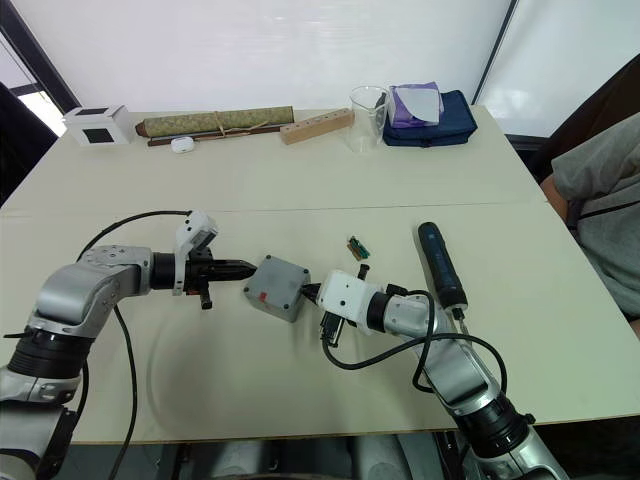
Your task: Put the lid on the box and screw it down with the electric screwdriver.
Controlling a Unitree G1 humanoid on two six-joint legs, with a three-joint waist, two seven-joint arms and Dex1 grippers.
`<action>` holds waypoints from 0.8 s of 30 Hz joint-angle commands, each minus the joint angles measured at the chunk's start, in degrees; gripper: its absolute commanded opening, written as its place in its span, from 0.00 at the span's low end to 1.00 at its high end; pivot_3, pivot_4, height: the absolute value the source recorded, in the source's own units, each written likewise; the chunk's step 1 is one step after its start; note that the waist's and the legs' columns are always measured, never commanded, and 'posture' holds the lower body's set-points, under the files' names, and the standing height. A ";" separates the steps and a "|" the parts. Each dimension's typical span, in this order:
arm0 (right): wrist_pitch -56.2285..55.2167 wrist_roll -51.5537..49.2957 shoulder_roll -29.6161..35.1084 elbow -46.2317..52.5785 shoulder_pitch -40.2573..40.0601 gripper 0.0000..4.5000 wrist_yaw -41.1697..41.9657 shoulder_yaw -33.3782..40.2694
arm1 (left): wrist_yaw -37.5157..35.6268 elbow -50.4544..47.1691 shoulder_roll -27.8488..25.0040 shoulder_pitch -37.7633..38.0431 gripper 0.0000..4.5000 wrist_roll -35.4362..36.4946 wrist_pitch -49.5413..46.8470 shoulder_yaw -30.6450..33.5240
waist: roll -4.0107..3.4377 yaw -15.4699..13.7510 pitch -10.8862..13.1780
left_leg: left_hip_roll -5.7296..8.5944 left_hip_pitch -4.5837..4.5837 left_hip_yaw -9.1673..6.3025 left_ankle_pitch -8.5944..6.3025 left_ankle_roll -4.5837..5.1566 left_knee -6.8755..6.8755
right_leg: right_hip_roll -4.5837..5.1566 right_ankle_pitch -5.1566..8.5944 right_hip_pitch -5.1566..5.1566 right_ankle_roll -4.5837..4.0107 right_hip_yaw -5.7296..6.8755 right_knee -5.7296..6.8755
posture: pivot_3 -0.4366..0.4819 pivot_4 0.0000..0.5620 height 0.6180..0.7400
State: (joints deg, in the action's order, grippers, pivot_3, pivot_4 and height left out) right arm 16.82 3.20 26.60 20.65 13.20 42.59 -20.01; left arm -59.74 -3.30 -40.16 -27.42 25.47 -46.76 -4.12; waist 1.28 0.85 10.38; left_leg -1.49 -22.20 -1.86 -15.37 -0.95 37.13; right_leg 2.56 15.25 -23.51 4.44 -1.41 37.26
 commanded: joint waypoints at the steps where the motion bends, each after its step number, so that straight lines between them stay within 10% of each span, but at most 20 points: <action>1: -0.95 -0.40 -0.48 2.40 0.40 0.01 0.01 -0.51 | -1.54 -0.29 -0.43 -1.48 0.00 0.47 1.16 -0.35 | 0.00 0.01 0.00 | 0.00 0.00 0.00 0.00 0.00 0.00 | 0.00 0.00 0.00 0.00 0.00 0.00 | 0.48 0.27 1.00; 24: -2.11 1.69 1.81 -0.74 -0.44 0.01 1.18 -2.73 | -3.16 4.24 -1.54 2.60 0.00 -5.56 8.17 -5.44 | 0.00 -0.05 0.00 | 0.00 0.00 0.01 0.00 0.00 0.01 | 0.00 0.00 -0.02 0.00 0.00 0.03 | 0.48 0.27 1.00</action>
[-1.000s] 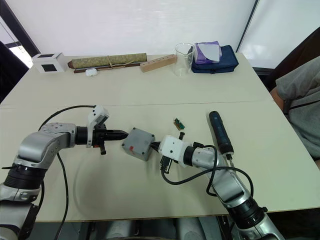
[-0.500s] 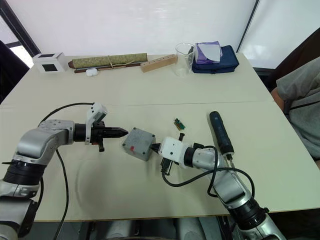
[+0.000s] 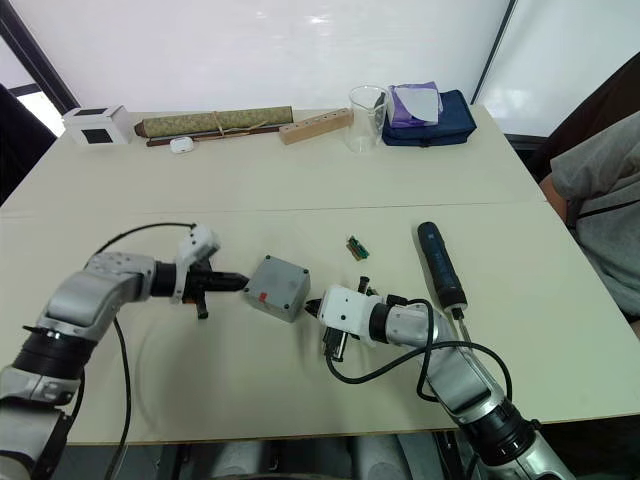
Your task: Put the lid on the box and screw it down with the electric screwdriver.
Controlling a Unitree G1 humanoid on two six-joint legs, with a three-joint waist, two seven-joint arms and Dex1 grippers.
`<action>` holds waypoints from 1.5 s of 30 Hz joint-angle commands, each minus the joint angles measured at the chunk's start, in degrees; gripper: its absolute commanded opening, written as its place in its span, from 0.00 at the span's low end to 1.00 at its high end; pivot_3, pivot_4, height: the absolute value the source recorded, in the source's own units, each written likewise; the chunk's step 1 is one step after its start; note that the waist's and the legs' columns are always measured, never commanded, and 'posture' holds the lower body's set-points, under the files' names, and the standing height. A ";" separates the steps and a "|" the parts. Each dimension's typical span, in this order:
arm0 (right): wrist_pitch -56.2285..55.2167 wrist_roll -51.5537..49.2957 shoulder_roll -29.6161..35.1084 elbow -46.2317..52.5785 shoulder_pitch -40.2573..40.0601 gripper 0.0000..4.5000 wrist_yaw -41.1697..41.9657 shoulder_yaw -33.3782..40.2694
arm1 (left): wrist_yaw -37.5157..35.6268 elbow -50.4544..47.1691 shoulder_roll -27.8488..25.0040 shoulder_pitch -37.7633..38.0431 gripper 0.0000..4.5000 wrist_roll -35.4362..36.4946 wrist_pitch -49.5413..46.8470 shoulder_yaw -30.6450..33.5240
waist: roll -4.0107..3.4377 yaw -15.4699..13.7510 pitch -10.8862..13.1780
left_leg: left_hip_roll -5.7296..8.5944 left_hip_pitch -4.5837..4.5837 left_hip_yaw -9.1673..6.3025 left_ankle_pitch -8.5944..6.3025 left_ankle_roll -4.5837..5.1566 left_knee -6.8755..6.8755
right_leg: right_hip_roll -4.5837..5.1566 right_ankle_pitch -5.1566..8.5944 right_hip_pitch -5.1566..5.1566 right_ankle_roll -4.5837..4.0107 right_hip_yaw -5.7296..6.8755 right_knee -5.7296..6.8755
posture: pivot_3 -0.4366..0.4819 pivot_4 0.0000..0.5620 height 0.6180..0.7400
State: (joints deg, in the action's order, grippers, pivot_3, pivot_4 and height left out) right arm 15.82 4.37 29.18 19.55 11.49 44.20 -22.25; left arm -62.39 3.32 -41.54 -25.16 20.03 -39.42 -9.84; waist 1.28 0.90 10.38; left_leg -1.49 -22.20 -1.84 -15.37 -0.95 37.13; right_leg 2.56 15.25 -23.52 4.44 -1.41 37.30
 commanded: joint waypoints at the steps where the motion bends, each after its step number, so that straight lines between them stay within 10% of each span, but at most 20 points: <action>1: -1.23 0.96 -1.04 -0.25 1.68 0.01 -0.64 -0.75 | -0.57 -3.32 -0.02 0.77 0.00 0.57 0.09 0.36 | 0.00 -0.13 0.00 | 0.00 0.00 -0.01 0.00 0.00 0.01 | 0.00 0.00 0.00 0.00 0.01 0.01 | 0.48 0.27 1.00; 26: -1.96 1.74 -0.36 -1.81 3.30 0.01 -1.18 1.35 | -0.16 -9.81 -2.04 3.77 0.00 4.58 -5.09 3.67 | 0.00 -0.04 0.00 | 0.00 0.00 -0.01 0.00 0.00 0.02 | 0.01 0.00 0.00 -0.01 0.00 0.02 | 0.48 0.27 1.00; 30: 5.72 -3.43 1.84 9.02 -1.21 0.01 -1.35 9.80 | 4.14 -6.10 -1.59 2.32 0.00 4.03 4.12 12.92 | -0.04 -0.23 0.04 | 0.00 -0.03 -0.04 0.00 0.00 0.02 | 0.02 0.00 -0.02 0.00 0.02 0.02 | 0.48 0.27 1.00; 38: 30.17 -20.72 -1.23 25.58 -8.43 0.01 -6.71 31.64 | -9.44 -15.39 -7.76 -11.62 0.00 14.88 -8.84 8.26 | -0.01 -0.29 0.06 | 0.05 -0.10 -0.10 0.01 -0.02 0.10 | 0.09 0.00 0.10 -0.01 0.13 -0.07 | 0.48 0.27 1.00; 45: 34.96 -23.57 -2.38 25.42 -12.77 0.58 -11.18 31.78 | -11.40 -20.99 -6.40 -12.03 0.00 13.70 -6.75 1.31 | -0.08 0.16 0.09 | -0.02 -0.01 -0.07 0.01 -0.01 0.02 | -0.08 0.00 -0.02 0.00 0.02 0.13 | 0.48 0.27 1.00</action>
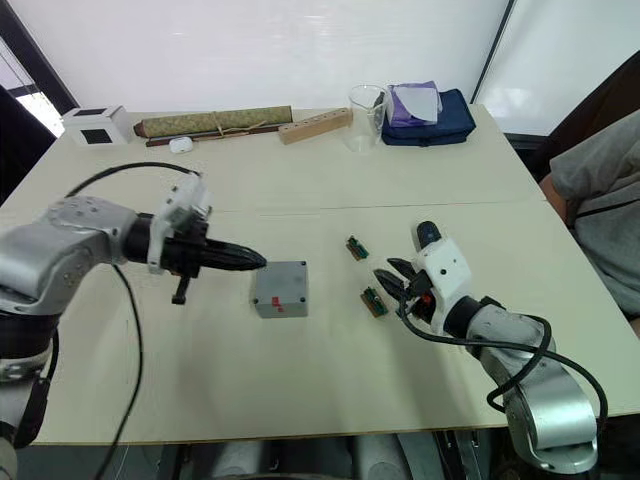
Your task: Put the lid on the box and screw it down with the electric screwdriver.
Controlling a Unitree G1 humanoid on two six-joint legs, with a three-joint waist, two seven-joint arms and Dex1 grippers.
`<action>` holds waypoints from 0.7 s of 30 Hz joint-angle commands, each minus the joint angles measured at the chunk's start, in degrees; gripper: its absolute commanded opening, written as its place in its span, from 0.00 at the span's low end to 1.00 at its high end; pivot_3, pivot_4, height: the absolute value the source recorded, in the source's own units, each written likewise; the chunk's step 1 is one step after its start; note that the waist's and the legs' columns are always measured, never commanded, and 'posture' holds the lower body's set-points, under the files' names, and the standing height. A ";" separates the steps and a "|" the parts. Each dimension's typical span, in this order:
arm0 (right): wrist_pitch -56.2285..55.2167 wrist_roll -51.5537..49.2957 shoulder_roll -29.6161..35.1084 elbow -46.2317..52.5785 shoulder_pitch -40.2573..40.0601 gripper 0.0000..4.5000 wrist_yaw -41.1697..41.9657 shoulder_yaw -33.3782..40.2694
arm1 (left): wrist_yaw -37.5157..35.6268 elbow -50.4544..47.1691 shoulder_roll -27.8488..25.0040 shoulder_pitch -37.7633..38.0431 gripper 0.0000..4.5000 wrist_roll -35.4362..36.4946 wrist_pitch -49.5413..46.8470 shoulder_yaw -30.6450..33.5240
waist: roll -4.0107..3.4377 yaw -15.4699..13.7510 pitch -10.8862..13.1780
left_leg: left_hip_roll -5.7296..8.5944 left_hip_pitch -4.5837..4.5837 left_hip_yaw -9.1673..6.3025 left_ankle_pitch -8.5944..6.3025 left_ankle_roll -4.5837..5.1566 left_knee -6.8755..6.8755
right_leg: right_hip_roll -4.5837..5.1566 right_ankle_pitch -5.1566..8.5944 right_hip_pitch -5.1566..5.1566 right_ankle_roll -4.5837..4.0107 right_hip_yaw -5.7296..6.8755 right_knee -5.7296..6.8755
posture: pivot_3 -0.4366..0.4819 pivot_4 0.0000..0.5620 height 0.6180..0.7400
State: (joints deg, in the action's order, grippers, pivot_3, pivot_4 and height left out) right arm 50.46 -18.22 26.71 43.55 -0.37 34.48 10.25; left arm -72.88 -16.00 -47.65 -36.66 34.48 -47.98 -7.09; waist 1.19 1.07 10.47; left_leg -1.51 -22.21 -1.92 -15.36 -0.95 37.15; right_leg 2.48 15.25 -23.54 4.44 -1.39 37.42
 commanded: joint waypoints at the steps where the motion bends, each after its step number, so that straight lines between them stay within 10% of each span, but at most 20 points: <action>1: 0.66 -1.47 -0.13 1.47 -1.36 0.66 -1.84 -1.08 | -1.21 -1.69 -0.44 -0.30 0.00 -1.35 2.56 -2.13 | -0.01 -0.01 0.00 | 0.00 0.02 0.00 0.00 0.00 -0.01 | -0.02 0.00 0.00 -0.01 0.00 0.01 | 0.48 0.27 1.00; 6: 1.49 -2.36 -1.08 0.60 -2.29 1.00 -4.48 -2.33 | -0.83 -0.79 0.23 0.35 0.00 -1.52 3.43 -2.86 | -0.01 -0.14 0.00 | 0.00 0.00 0.04 0.00 0.00 0.01 | 0.00 0.05 0.00 -0.08 -0.02 -0.01 | 0.48 0.27 1.00; 12: -1.47 -1.49 -0.35 -1.57 -4.42 1.00 -5.67 -4.25 | -0.08 -1.46 0.39 1.75 0.00 -1.22 2.86 -2.74 | 0.00 -0.26 0.00 | 0.00 -0.02 0.04 0.00 0.00 0.01 | 0.01 0.05 0.00 -0.08 -0.01 -0.05 | 0.48 0.27 1.00; 17: -5.15 0.74 1.52 -3.62 -5.39 0.70 -5.66 -6.95 | 0.44 -1.35 -0.32 3.42 0.00 -1.77 3.03 -2.31 | -0.01 -0.15 0.00 | 0.00 -0.04 0.03 0.00 0.00 0.01 | 0.01 0.06 -0.02 -0.09 -0.01 -0.06 | 0.48 0.27 1.00; 21: -7.03 1.23 1.73 -5.20 -5.36 0.70 -5.98 -8.35 | 0.53 -1.23 -0.11 3.55 0.00 -1.18 2.90 -1.89 | -0.01 -0.22 0.01 | 0.00 -0.03 0.03 0.00 0.00 0.01 | 0.01 0.07 -0.02 -0.11 -0.01 -0.06 | 0.48 0.27 1.00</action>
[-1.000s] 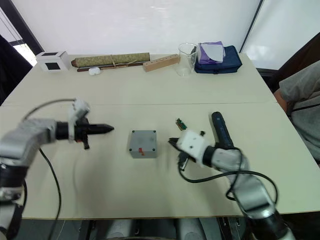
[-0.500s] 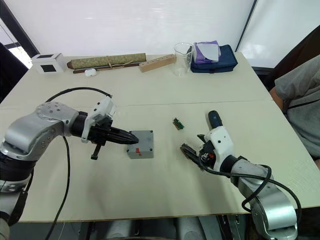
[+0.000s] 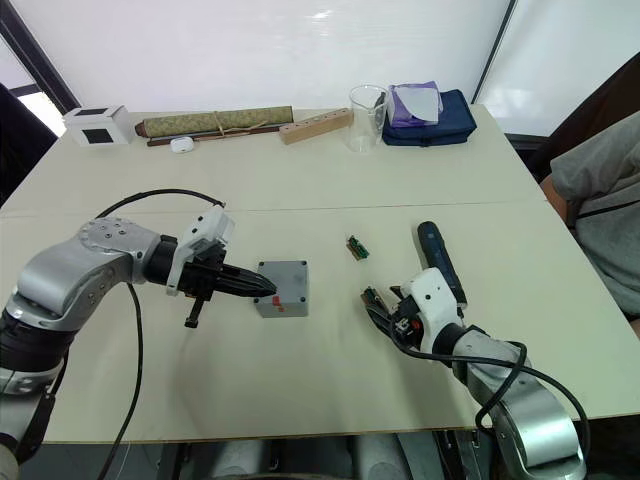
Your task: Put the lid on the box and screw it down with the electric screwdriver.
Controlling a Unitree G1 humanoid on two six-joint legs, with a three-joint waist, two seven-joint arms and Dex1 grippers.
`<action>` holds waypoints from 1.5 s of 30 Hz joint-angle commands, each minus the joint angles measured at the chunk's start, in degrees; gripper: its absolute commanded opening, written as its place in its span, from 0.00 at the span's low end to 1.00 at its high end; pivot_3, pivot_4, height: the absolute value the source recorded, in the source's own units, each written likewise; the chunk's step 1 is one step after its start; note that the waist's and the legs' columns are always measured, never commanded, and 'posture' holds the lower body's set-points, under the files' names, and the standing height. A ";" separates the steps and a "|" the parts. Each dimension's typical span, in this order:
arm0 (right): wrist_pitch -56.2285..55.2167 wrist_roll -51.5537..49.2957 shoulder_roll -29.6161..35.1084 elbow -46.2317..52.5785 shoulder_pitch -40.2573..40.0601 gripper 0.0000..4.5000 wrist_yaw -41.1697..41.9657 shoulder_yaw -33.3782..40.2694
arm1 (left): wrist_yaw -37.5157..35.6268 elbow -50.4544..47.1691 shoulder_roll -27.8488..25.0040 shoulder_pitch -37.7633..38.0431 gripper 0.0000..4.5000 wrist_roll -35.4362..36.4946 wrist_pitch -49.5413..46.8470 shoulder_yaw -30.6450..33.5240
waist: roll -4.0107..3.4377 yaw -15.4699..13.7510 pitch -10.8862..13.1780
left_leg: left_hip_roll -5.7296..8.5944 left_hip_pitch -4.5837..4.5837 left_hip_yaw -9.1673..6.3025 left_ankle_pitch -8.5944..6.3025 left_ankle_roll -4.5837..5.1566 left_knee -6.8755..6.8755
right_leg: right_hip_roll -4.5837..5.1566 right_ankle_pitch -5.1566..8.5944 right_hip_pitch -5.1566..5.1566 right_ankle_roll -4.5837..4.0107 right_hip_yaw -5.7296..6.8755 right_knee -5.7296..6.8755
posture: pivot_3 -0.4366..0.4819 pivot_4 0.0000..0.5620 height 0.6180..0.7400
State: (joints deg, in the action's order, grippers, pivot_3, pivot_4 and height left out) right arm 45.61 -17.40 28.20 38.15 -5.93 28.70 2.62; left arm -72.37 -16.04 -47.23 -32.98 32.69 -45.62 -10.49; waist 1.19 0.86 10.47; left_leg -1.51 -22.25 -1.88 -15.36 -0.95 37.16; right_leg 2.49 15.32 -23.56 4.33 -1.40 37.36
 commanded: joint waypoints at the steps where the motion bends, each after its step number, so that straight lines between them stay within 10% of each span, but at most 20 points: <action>1: -2.61 0.53 0.16 -0.18 0.22 0.70 -0.28 -0.99 | 0.01 -1.17 -0.37 -0.24 0.00 1.08 0.18 1.73 | 0.00 -0.02 0.00 | 0.00 0.00 0.00 0.00 0.00 0.00 | 0.00 0.00 0.00 0.01 0.00 0.00 | 0.48 0.27 1.00; 9: -4.78 0.90 0.17 -1.78 0.21 0.70 -0.83 -2.25 | 0.27 -0.70 -0.13 -0.38 0.00 1.04 0.65 1.62 | 0.00 -0.02 0.00 | 0.00 -0.01 0.00 0.00 0.00 0.00 | 0.00 0.00 0.00 0.01 0.00 0.00 | 0.48 0.27 1.00; 18: -6.59 1.69 0.24 -2.04 -0.96 0.00 -1.65 -2.21 | 1.20 -1.92 0.42 0.29 0.00 1.33 0.38 1.43 | 0.00 0.01 0.00 | 0.00 -0.01 0.00 0.00 0.00 0.00 | 0.00 -0.01 0.00 0.01 0.00 0.00 | 0.48 0.27 1.00; 45: -5.51 -10.28 -0.36 1.67 11.24 0.00 2.47 0.17 | 3.70 9.94 -1.26 0.78 0.00 -1.58 4.09 6.58 | 0.00 0.11 0.00 | -0.02 0.01 -0.02 0.00 0.00 0.00 | -0.03 -0.07 -0.01 0.10 0.00 0.02 | 0.48 0.27 1.00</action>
State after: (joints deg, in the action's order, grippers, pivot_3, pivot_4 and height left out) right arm 39.66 -25.79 28.32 37.46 3.49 30.68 4.47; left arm -68.68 -5.42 -47.26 -32.26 30.61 -41.74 -6.85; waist 1.19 0.97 10.47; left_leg -1.53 -22.24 -1.92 -15.36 -0.95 37.15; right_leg 2.46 15.26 -23.57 4.44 -1.38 37.39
